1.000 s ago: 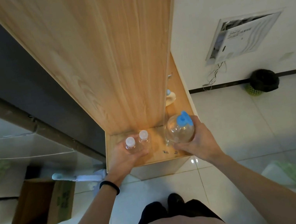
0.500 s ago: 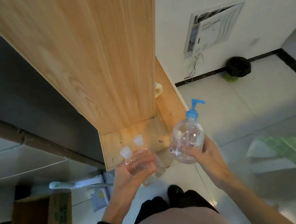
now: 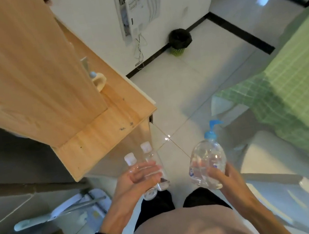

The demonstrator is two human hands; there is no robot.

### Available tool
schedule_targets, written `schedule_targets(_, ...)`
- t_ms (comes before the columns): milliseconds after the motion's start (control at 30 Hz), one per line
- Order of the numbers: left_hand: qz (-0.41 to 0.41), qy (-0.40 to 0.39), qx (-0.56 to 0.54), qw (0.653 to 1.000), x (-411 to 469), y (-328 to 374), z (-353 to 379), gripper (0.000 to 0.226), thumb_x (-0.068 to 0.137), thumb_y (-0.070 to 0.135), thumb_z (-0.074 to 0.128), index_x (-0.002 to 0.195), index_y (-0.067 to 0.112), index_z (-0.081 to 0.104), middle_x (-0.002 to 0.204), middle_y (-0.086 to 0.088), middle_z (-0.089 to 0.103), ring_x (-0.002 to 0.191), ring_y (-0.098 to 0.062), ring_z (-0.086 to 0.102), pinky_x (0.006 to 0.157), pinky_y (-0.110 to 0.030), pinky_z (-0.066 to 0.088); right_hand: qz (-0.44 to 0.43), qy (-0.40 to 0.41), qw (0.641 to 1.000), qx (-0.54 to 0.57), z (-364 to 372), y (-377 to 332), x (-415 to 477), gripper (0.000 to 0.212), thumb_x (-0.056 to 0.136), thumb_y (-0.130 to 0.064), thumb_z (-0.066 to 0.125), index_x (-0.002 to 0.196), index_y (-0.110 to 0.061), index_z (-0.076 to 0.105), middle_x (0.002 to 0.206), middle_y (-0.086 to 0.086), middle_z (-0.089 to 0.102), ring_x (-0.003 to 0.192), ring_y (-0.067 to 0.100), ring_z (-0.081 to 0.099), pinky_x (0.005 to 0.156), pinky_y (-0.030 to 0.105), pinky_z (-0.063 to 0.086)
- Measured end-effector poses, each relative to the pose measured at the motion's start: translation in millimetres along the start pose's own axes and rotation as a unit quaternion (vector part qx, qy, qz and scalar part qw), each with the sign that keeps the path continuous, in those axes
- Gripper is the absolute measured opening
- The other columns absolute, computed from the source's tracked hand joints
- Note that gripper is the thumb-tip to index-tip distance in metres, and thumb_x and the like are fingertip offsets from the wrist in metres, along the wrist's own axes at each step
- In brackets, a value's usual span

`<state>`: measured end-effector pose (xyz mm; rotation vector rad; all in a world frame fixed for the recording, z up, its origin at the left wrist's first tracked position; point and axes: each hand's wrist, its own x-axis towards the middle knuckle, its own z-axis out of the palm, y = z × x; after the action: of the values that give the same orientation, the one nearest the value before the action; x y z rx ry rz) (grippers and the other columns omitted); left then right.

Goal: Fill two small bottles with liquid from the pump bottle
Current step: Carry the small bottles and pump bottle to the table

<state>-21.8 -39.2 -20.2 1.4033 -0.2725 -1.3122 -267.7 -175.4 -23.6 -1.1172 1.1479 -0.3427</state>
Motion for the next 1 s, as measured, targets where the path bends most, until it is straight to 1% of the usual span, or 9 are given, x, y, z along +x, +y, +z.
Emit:
schedule_targets(167, -0.023, -0.054, 0.055, 0.997, -4, -15, 32, 0.051, 0.059, 0.027, 0.097, 0.108, 0.027, 0.082, 0.118, -0.010, 0.081, 0.112, -0.025, 0.078, 0.087, -0.024, 0.062, 0.014, 0.090, 0.994, 0.061, -36, 35, -53, 0.077, 0.059, -0.068, 0.089, 0.124, -0.030, 0.075, 0.114, 0.002, 0.084, 0.111, 0.023, 0.080, 0.107, 0.055, 0.056)
schedule_targets(300, -0.045, -0.100, 0.111, 0.988, -16, -36, 70, 0.053, 0.059, 0.028, 0.096, 0.110, 0.025, 0.082, 0.119, -0.009, 0.081, 0.115, -0.025, 0.077, 0.089, -0.025, 0.062, 0.015, 0.130, 0.987, 0.092, -64, 64, -100, 0.077, 0.064, -0.074, 0.084, 0.125, -0.028, 0.077, 0.109, 0.001, 0.085, 0.103, 0.017, 0.082, 0.086, 0.031, 0.060)
schedule_targets(400, -0.060, -0.139, 0.155, 0.976, -31, -60, 112, 0.054, 0.057, 0.029, 0.096, 0.109, 0.026, 0.082, 0.118, -0.008, 0.081, 0.114, -0.023, 0.077, 0.088, -0.024, 0.063, 0.028, 0.174, 0.976, 0.129, -95, 96, -142, 0.083, 0.066, -0.072, 0.077, 0.134, -0.026, 0.069, 0.110, -0.004, 0.085, 0.103, 0.013, 0.082, 0.085, 0.029, 0.058)
schedule_targets(567, -0.074, -0.216, 0.220, 0.948, -71, -124, 207, 0.054, 0.055, 0.029, 0.096, 0.107, 0.028, 0.083, 0.114, -0.007, 0.082, 0.110, -0.020, 0.078, 0.082, -0.023, 0.063, 0.049, 0.252, 0.949, 0.181, -154, 161, -232, 0.087, 0.062, -0.068, 0.077, 0.135, -0.022, 0.069, 0.108, -0.005, 0.085, 0.101, 0.010, 0.081, 0.080, 0.022, 0.059)
schedule_targets(667, -0.080, -0.271, 0.273, 0.920, -93, -162, 260, 0.053, 0.054, 0.031, 0.096, 0.105, 0.032, 0.083, 0.112, -0.005, 0.083, 0.107, -0.019, 0.079, 0.081, -0.024, 0.063, 0.061, 0.300, 0.926, 0.222, -181, 196, -284, 0.091, 0.060, -0.068, 0.079, 0.137, -0.021, 0.069, 0.111, -0.003, 0.085, 0.103, 0.014, 0.081, 0.091, 0.036, 0.058)
schedule_targets(733, -0.090, -0.353, 0.311, 0.878, -119, -197, 315, 0.052, 0.055, 0.032, 0.096, 0.106, 0.033, 0.083, 0.112, -0.004, 0.083, 0.107, -0.019, 0.079, 0.081, -0.024, 0.063, 0.070, 0.368, 0.891, 0.256, -203, 225, -340, 0.093, 0.059, -0.070, 0.079, 0.137, -0.021, 0.069, 0.112, -0.004, 0.085, 0.104, 0.014, 0.081, 0.093, 0.037, 0.058)
schedule_targets(833, -0.098, -0.388, 0.354, 0.845, -126, -211, 342, 0.051, 0.060, 0.035, 0.095, 0.109, 0.034, 0.081, 0.115, -0.003, 0.083, 0.109, -0.020, 0.079, 0.082, -0.025, 0.064, 0.077, 0.411, 0.864, 0.280, -209, 235, -365, 0.097, 0.054, -0.073, 0.079, 0.136, -0.024, 0.071, 0.113, -0.003, 0.084, 0.108, 0.016, 0.079, 0.102, 0.042, 0.060)
schedule_targets(900, -0.103, -0.431, 0.384, 0.810, -139, -230, 375, 0.050, 0.062, 0.037, 0.095, 0.111, 0.032, 0.081, 0.116, -0.002, 0.082, 0.111, -0.019, 0.078, 0.085, -0.026, 0.064, 0.077, 0.457, 0.827, 0.317, -219, 249, -397, 0.095, 0.053, -0.073, 0.081, 0.134, -0.024, 0.071, 0.113, -0.001, 0.084, 0.110, 0.019, 0.079, 0.108, 0.048, 0.058)
schedule_targets(1000, -0.105, -0.490, 0.418, 0.758, -161, -254, 424, 0.052, 0.062, 0.039, 0.095, 0.111, 0.030, 0.080, 0.116, 0.000, 0.082, 0.111, -0.017, 0.078, 0.085, -0.025, 0.064, 0.071, 0.524, 0.764, 0.369, -223, 272, -439, 0.090, 0.052, -0.070, 0.082, 0.129, -0.025, 0.072, 0.112, 0.001, 0.084, 0.107, 0.020, 0.080, 0.099, 0.043, 0.060)
